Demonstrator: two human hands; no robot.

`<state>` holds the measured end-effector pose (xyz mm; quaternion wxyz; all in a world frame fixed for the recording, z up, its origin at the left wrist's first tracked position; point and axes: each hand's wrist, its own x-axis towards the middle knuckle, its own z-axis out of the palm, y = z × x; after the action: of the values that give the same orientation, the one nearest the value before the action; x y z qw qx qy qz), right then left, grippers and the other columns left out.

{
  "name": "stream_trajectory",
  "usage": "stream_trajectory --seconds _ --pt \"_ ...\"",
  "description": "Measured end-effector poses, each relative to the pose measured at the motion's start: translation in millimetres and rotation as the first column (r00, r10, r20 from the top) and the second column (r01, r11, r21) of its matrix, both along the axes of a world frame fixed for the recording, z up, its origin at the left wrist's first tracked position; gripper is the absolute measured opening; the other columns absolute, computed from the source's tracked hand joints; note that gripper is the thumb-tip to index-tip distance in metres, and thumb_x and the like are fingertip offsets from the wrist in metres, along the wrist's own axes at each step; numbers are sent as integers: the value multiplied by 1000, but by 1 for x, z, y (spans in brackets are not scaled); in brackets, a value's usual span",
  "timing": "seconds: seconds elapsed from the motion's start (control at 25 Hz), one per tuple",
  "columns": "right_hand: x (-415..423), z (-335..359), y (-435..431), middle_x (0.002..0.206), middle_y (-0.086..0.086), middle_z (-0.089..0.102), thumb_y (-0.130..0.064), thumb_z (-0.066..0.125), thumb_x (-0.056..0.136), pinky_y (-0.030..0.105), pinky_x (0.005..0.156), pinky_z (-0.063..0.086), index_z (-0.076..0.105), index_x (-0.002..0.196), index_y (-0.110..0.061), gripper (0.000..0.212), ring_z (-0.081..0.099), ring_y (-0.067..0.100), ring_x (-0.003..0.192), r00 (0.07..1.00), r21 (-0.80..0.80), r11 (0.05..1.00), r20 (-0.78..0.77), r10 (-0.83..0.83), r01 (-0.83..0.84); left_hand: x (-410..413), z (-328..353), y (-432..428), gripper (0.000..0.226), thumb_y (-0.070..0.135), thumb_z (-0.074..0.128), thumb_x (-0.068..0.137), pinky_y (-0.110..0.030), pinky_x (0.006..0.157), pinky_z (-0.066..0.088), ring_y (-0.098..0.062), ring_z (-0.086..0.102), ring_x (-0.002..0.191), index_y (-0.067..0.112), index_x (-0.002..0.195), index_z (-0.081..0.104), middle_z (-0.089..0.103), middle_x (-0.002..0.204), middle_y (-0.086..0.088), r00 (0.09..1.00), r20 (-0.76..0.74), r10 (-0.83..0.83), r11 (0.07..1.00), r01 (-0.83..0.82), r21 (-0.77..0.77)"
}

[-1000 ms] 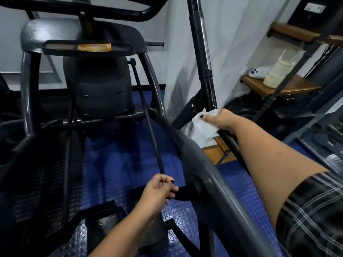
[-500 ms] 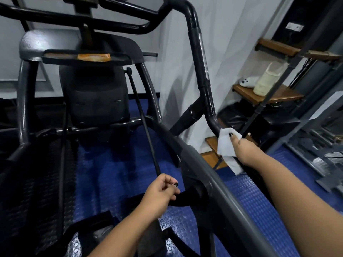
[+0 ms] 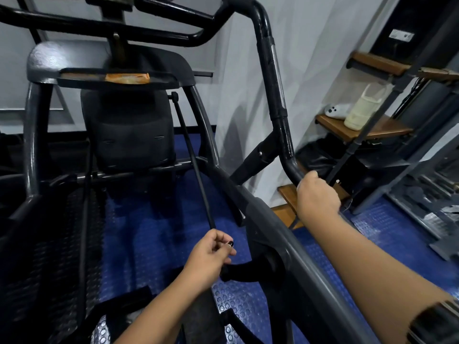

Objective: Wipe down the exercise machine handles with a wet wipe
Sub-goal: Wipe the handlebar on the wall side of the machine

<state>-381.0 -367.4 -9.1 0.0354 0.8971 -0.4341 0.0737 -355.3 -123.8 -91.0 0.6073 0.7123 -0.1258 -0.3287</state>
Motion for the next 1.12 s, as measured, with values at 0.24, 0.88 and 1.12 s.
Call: stream_trajectory --seconds 0.24,0.88,1.12 --pt "48 12 -12 109 20 64 -7 56 89 37 69 43 50 105 -2 18 62 40 102 996 184 983 89 -12 -5 -11 -13 8 13 3 53 96 -11 53 43 -8 58 62 16 93 57 71 94 -15 1000 -19 17 999 -16 48" --pt "-25 37 -52 94 21 61 -17 65 85 36 50 54 51 105 -5 28 63 25 46 998 898 436 61 11 -59 -85 5 21 15 -2 49 97 -13 57 45 -8 60 66 10 99 58 70 97 -20 999 7 46 985 -47 166" --pt "-70 34 -45 79 20 65 -14 63 84 35 49 54 54 103 0 26 63 28 57 991 870 475 129 48 -136 -106 21 8 15 -3 48 97 -13 55 45 -11 59 64 7 101 58 69 89 -13 998 31 56 987 -60 147"
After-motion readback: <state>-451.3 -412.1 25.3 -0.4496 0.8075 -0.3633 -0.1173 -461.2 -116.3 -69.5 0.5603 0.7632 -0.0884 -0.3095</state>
